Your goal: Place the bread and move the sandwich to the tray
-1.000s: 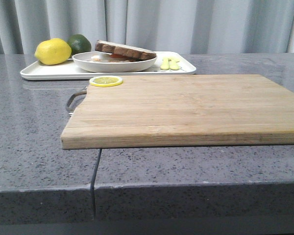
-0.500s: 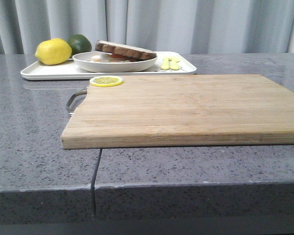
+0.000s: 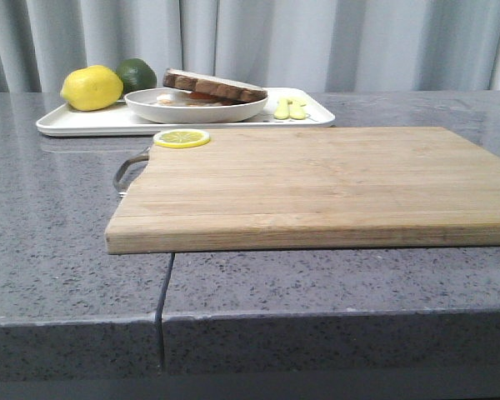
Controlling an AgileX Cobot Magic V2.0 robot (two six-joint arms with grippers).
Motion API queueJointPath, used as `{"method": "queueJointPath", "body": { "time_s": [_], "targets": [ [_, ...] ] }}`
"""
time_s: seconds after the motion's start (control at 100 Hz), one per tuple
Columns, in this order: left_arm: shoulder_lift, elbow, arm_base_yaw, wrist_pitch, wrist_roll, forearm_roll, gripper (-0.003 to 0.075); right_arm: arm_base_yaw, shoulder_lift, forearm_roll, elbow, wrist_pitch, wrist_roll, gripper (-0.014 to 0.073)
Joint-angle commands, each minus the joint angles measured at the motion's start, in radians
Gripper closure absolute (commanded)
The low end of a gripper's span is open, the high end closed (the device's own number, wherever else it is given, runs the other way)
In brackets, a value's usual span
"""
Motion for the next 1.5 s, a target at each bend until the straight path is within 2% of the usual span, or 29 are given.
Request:
{"method": "queueJointPath", "body": {
  "time_s": [0.0,0.87,1.0,1.25,1.4,1.49],
  "targets": [
    [-0.033,0.014,-0.004,-0.093,-0.013,0.005,0.0739,-0.006,0.006,-0.002,-0.026,-0.075,-0.001,0.0713],
    [-0.033,0.014,-0.004,-0.089,-0.013,-0.023,0.0739,-0.006,0.005,-0.002,-0.024,-0.08,-0.001,0.0713],
    [-0.033,0.014,-0.004,-0.089,-0.013,-0.023,0.0739,-0.006,-0.026,-0.036,0.021,-0.106,-0.003,0.0713],
    [-0.033,0.014,-0.004,-0.089,-0.013,-0.023,0.0739,-0.006,-0.217,-0.07,0.242,-0.24,0.137,0.0713],
    [-0.033,0.014,-0.004,-0.089,-0.013,-0.023,0.0739,-0.008,-0.25,-0.08,0.34,-0.264,0.192,0.0713],
    [-0.033,0.014,-0.004,-0.089,-0.013,-0.023,0.0739,-0.008,-0.252,-0.092,0.341,-0.235,0.215,0.0713]
  ]
}}
